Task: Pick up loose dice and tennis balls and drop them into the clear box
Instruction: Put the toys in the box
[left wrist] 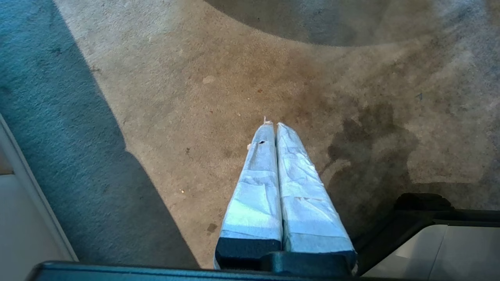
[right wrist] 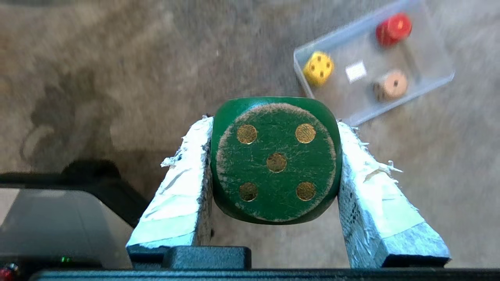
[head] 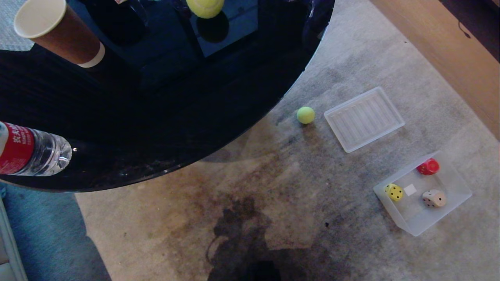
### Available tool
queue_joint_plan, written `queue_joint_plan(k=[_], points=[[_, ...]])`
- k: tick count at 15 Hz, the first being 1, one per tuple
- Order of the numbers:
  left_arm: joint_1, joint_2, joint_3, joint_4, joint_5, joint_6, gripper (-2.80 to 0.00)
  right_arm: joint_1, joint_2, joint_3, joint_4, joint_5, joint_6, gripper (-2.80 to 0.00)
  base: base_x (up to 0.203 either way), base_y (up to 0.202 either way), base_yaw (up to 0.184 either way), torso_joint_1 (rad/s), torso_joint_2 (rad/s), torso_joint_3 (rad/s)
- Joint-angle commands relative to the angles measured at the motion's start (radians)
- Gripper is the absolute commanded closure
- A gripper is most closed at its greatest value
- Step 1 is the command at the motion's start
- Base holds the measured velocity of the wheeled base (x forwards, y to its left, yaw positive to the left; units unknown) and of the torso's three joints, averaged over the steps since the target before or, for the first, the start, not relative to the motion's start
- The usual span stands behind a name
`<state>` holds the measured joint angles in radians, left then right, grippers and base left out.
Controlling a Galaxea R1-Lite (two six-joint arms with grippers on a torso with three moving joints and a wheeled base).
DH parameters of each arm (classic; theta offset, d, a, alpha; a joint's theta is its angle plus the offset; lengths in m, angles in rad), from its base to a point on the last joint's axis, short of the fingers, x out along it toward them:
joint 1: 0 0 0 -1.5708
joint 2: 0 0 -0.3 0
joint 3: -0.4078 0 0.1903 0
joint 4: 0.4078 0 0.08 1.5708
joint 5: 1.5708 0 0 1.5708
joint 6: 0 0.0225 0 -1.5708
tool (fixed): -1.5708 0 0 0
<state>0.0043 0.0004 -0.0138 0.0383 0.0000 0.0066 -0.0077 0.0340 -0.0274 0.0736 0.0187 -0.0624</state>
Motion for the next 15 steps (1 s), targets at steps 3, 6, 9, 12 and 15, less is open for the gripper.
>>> queue_joint_plan(k=[3, 6, 9, 12, 15], points=[[0.0, 0.0, 0.0, 0.0, 0.0, 0.0, 0.0, 0.003, -0.034, 0.0, 0.002, 0.003, -0.021, 0.0, 0.0, 0.0, 0.0, 0.0, 0.0, 0.0], [0.0, 0.0, 0.0, 0.0, 0.0, 0.0, 0.0, 0.003, -0.034, 0.0, 0.002, 0.001, -0.011, 0.0, 0.0, 0.0, 0.0, 0.0, 0.0, 0.0], [0.0, 0.0, 0.001, 0.0, 0.0, 0.003, 0.0, 0.003, -0.034, 0.0, 0.002, 0.001, -0.014, 0.0, 0.0, 0.0, 0.0, 0.0, 0.0, 0.0], [0.0, 0.0, 0.001, 0.0, 0.0, 0.0, 0.0, 0.002, -0.034, 0.0, 0.002, 0.001, -0.016, 0.0, 0.0, 0.0, 0.0, 0.0, 0.0, 0.0], [0.0, 0.0, 0.002, 0.0, 0.0, 0.003, 0.0, 0.002, -0.034, 0.0, 0.002, 0.001, -0.017, 0.0, 0.0, 0.0, 0.0, 0.0, 0.0, 0.0]])
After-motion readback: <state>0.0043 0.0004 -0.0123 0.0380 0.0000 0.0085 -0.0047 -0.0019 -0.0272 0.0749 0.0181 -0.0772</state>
